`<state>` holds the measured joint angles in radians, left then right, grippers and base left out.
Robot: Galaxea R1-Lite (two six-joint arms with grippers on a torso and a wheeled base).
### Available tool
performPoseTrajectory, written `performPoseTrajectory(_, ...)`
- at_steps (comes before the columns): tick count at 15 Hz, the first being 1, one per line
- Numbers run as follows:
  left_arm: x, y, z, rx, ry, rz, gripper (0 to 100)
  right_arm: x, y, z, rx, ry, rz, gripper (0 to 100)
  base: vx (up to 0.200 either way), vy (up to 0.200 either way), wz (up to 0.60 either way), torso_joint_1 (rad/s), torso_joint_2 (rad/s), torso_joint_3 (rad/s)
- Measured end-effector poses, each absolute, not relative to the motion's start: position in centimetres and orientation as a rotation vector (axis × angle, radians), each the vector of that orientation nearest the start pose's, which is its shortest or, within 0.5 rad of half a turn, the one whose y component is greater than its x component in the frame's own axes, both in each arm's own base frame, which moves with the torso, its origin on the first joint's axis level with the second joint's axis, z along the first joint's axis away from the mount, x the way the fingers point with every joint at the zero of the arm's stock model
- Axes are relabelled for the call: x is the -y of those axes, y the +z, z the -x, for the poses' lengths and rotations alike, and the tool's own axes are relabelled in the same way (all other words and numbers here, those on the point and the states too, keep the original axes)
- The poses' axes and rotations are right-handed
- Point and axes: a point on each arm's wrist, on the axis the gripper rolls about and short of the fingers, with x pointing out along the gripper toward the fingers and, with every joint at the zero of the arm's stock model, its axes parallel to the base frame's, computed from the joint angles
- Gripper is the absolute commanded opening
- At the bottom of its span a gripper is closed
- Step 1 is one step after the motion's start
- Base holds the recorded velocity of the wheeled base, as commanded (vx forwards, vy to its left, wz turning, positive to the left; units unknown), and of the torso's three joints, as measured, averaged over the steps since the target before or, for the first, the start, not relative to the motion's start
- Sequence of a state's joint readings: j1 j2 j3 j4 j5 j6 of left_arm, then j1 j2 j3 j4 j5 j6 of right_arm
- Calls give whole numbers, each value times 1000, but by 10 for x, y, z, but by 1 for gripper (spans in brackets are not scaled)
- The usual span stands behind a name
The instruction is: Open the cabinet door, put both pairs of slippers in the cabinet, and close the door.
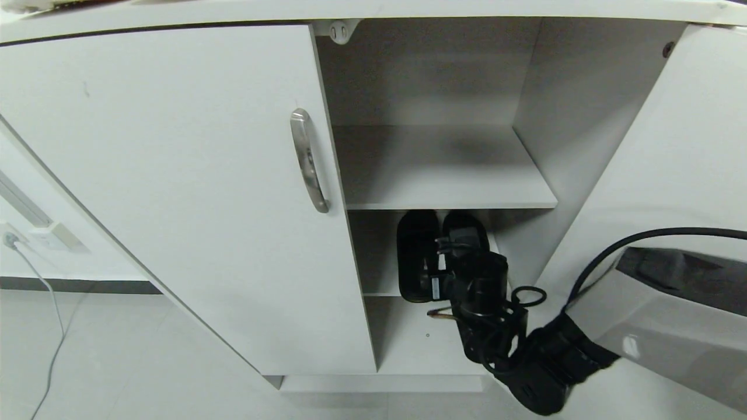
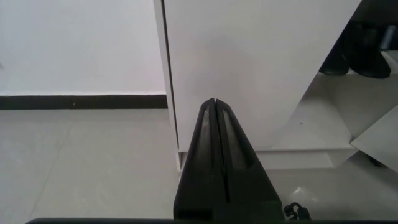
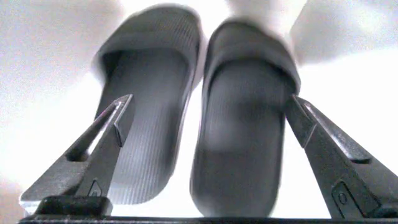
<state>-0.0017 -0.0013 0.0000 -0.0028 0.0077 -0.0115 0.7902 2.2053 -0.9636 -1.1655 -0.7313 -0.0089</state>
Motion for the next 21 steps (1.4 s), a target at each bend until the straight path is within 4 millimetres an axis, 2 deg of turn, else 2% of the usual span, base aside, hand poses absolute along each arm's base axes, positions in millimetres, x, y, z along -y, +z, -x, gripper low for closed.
performPoseTrajectory(2,0,76,23,4,6,11,0,-263,92,-248,-73,129,83,100,0,0,0,0,0,0)
performPoseTrajectory(4,0,76,23,4,6,13,0,-253,97,-217,-63,180,84,100,-200,0,0,2,2,-2)
performPoseTrajectory(5,0,76,23,4,6,13,0,-250,100,-209,-60,193,80,100,-200,0,0,2,2,2)
performPoseTrajectory(8,0,76,23,4,4,12,0,-246,107,-202,-53,206,69,100,-200,0,0,1,1,1)
performPoseTrajectory(11,0,76,23,4,2,10,0,-247,113,-203,-39,207,55,100,-200,0,0,-1,2,1)
performPoseTrajectory(21,0,76,23,4,3,9,0,-247,116,-203,-33,205,48,100,0,0,0,0,0,0)
